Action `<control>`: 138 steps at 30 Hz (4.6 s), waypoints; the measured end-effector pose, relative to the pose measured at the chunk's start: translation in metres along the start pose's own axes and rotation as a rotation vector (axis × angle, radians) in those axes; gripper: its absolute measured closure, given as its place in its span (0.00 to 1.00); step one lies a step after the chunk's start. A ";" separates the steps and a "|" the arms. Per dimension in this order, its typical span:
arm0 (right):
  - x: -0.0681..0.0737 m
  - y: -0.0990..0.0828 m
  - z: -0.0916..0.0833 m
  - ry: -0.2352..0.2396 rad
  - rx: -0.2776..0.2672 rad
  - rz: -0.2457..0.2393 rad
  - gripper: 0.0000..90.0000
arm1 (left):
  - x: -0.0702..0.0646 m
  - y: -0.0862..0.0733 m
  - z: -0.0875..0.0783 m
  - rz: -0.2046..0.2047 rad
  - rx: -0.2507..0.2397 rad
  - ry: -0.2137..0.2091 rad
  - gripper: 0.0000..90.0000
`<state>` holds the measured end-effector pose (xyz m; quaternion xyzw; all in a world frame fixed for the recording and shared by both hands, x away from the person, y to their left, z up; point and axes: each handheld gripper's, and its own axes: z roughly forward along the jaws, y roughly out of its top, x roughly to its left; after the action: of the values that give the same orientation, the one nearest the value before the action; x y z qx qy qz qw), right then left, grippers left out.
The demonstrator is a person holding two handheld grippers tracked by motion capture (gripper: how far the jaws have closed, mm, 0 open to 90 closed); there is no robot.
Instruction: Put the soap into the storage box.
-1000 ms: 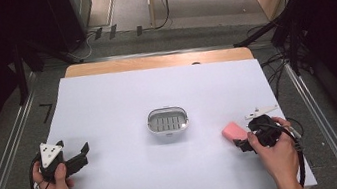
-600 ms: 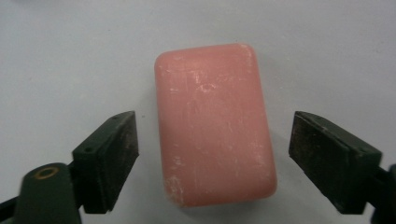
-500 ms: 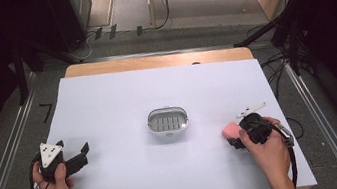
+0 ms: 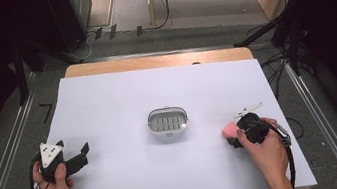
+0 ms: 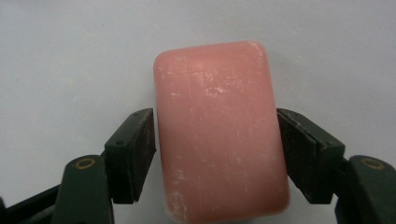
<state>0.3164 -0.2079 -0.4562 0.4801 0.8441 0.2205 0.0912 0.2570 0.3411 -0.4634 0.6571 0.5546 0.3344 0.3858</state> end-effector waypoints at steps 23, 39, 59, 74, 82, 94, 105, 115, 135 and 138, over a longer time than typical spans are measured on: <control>0.006 0.006 -0.001 0.040 0.002 -0.115 0.43 | 0.000 0.000 0.000 0.001 0.000 -0.001 0.16; 0.020 0.030 -0.011 0.099 -0.036 -0.248 0.43 | 0.000 0.000 0.000 0.000 0.001 -0.001 0.16; 0.040 0.060 -0.007 0.146 -0.045 -0.382 0.43 | 0.000 0.000 0.000 -0.003 0.000 -0.003 0.16; 0.048 0.074 -0.009 0.164 -0.068 -0.435 0.43 | 0.000 0.000 0.000 -0.002 0.000 -0.003 0.16; 0.053 0.081 -0.009 0.179 -0.077 -0.454 0.43 | 0.000 0.000 0.000 0.000 0.002 -0.004 0.16; 0.061 0.093 -0.008 0.194 -0.082 -0.487 0.43 | 0.000 0.000 0.000 -0.001 0.002 -0.005 0.16; 0.068 0.102 -0.011 0.199 -0.096 -0.517 0.43 | 0.000 0.000 0.000 -0.001 0.000 -0.005 0.16; 0.074 0.110 -0.011 0.209 -0.105 -0.558 0.43 | 0.000 0.000 0.000 -0.002 -0.002 -0.005 0.16; 0.091 0.125 -0.009 0.233 -0.122 -0.642 0.43 | 0.001 0.000 0.000 -0.005 -0.002 -0.006 0.16; 0.094 0.128 -0.006 0.230 -0.121 -0.658 0.43 | 0.001 0.000 0.000 -0.005 0.001 -0.006 0.16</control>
<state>0.3640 -0.0732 -0.3862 0.1482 0.9437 0.2817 0.0900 0.2572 0.3418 -0.4635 0.6566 0.5554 0.3314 0.3880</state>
